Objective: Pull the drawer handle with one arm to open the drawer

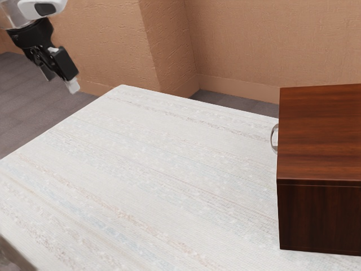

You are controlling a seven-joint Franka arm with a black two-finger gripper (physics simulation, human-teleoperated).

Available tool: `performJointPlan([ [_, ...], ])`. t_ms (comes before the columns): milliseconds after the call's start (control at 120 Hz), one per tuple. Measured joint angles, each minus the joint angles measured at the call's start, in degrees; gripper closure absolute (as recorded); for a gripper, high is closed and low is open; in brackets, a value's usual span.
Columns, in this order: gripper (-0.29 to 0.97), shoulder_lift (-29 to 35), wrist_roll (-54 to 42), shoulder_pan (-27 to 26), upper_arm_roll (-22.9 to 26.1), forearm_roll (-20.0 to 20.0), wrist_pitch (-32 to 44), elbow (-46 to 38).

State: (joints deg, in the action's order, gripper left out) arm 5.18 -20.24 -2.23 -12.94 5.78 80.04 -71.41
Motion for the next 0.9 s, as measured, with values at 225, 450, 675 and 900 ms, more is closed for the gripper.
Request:
performJointPlan([
  [225, 0.00, -7.07, -12.39, -10.74, 3.51, -0.19, -1.37, 0.19],
  [450, 0.00, -11.41, -32.24, -22.69, 4.31, 1.29, -0.53, -0.63],
  [675, 0.00, -7.64, -54.49, -21.49, 4.02, -2.07, 4.65, -5.36],
  [900, 0.00, -10.78, -70.89, -12.09, 15.75, -2.27, 9.73, -5.84],
])
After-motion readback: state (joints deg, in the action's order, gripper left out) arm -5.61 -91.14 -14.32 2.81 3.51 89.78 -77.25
